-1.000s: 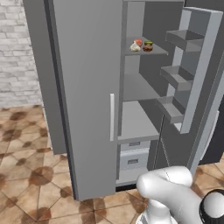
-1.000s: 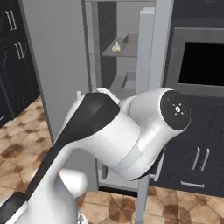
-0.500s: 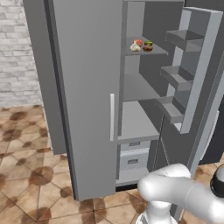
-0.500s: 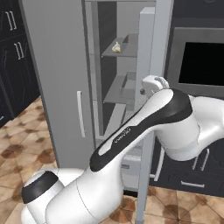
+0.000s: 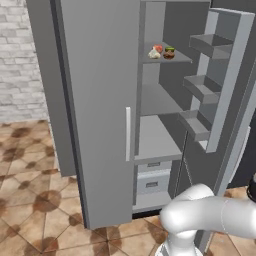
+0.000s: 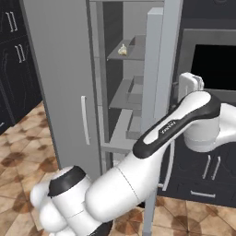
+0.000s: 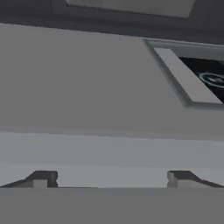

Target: Take the garlic and mushroom from the second highest rack and move them to the highest rack where the kiwi and peach are located, to maximize freezer space. Close the freezer door after rearranging.

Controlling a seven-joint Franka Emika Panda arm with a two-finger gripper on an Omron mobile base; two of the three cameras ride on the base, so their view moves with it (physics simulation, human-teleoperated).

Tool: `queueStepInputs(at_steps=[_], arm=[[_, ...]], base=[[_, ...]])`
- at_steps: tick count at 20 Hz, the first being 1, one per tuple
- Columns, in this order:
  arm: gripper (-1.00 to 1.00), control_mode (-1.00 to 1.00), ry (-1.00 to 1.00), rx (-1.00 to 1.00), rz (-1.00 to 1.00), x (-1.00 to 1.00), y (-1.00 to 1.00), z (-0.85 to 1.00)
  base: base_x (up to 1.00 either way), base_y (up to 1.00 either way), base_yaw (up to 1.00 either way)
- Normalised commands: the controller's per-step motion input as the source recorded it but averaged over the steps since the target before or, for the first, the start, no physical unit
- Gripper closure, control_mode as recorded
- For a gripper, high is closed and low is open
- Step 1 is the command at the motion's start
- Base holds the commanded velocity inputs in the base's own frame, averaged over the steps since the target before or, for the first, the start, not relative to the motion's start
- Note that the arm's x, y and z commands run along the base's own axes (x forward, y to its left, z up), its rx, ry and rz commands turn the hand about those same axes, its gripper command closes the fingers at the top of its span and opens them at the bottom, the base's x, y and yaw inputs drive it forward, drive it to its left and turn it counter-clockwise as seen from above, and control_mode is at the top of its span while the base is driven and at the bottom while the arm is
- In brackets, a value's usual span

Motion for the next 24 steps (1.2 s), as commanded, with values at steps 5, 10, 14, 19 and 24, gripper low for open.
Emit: queueStepInputs(at_steps=[5, 10, 14, 19, 24], arm=[[-1.0, -1.0, 0.02, 0.05, -0.18, 1.0, -0.03, -0.26], [-1.0, -1.0, 0.04, 0.0, -0.15, 0.8, 0.03, -0.13], [-1.0, -1.0, 0.01, 0.0, -0.01, 0.14, 0.55, 0.0], [-1.0, -1.0, 0.0, 0.0, 0.0, 0.0, 0.72, 0.13], [-1.0, -1.0, 0.0, 0.0, 0.0, 0.1, 0.86, 0.13]], base=[[0.0, 0.0, 0.0], [0.0, 0.0, 0.0], [0.0, 0.0, 0.0], [0.0, 0.0, 0.0], [0.0, 0.0, 0.0]])
